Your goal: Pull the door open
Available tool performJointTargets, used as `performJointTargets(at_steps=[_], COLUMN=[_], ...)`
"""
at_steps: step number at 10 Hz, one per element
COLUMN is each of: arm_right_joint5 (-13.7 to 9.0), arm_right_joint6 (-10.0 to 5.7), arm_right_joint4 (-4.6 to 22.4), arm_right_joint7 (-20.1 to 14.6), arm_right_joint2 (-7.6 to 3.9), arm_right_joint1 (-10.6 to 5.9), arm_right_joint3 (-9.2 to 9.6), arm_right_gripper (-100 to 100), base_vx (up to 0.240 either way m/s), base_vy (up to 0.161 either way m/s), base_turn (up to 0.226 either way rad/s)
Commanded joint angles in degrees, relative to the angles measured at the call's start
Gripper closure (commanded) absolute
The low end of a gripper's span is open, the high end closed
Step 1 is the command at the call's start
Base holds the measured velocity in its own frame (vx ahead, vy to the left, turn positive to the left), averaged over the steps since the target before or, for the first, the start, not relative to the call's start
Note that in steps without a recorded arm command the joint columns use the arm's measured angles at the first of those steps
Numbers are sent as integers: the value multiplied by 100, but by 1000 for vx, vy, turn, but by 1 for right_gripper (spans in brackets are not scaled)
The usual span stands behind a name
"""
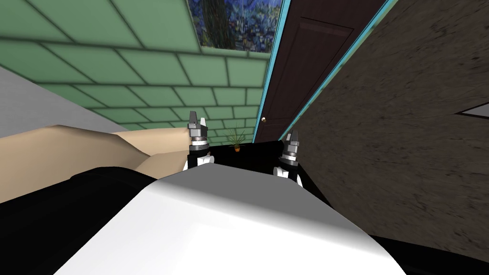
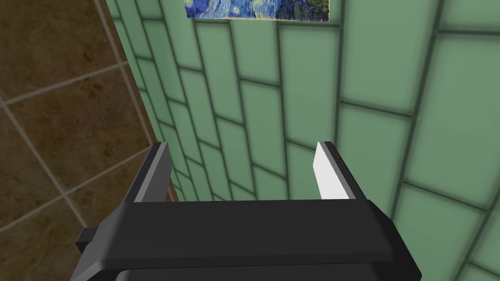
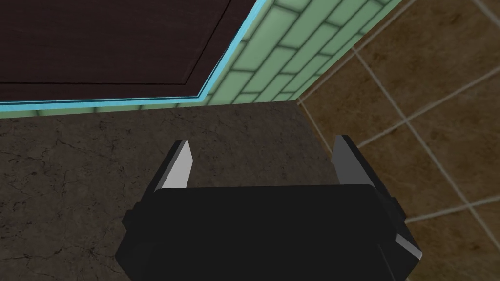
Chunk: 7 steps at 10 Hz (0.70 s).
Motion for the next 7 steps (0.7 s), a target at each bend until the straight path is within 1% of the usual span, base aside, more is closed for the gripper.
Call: performJointTargets(at_steps=[1, 7], arm_right_joint5=[59, 297], arm_right_joint6=[-30, -145], arm_right_joint4=[166, 888], arm_right_joint7=[128, 641], arm_right_joint2=[-31, -137], arm_right_joint1=[-56, -335], arm_right_joint3=[-19, -123], arm_right_gripper=[-100, -100], base_vx=[57, 61], base_vy=[-59, -60], base_turn=[11, 12])
